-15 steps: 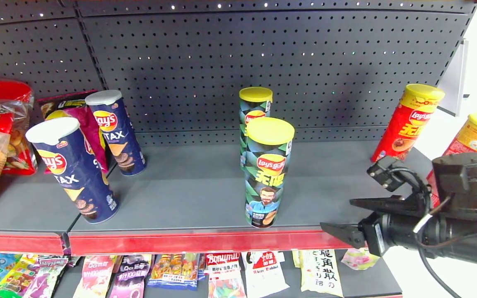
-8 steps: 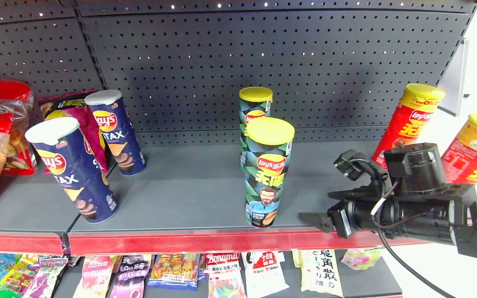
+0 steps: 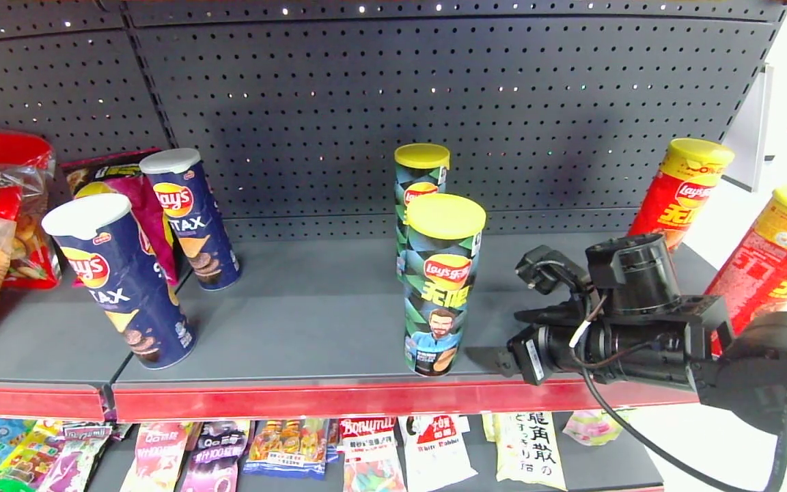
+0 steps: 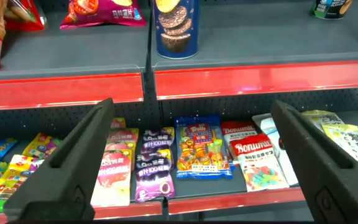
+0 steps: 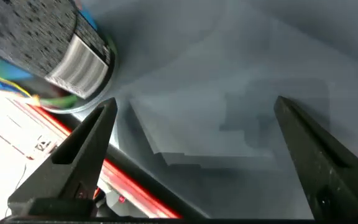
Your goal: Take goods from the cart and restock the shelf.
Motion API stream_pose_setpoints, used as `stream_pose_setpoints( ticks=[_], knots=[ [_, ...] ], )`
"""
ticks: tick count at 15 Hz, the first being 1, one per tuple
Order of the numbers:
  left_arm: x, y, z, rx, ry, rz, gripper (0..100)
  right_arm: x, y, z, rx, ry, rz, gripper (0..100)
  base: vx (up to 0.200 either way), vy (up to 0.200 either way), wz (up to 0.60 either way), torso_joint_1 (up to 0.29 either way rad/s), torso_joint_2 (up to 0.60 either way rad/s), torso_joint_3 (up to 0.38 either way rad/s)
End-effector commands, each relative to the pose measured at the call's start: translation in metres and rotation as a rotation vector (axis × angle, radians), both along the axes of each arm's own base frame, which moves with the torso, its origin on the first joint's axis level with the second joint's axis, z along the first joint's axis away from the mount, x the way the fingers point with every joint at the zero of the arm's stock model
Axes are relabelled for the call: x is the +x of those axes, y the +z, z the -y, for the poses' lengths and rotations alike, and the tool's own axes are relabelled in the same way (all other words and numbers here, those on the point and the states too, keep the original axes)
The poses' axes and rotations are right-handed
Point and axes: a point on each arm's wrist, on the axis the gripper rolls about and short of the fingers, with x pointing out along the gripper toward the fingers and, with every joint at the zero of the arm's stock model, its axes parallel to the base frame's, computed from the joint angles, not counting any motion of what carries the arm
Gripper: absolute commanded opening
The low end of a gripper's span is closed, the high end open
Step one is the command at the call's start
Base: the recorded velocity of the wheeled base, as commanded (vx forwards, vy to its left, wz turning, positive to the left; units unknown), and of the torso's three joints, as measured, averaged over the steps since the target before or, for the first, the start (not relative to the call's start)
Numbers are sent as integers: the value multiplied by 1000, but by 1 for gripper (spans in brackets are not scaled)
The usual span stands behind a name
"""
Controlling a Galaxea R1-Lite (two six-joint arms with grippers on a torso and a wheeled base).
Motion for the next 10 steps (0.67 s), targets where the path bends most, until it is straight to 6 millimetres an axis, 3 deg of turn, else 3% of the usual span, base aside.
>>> stream_pose_setpoints(
  ticks=[1, 10],
  knots=[
    [0, 0, 0, 2, 0, -1, 100, 1, -4, -6, -7, 15, -13, 100, 0, 0, 0, 0, 0, 0],
    [0, 0, 0, 2, 0, -1, 100, -1, -6, -18, -16, 45, -13, 100, 0, 0, 0, 0, 0, 0]
  ],
)
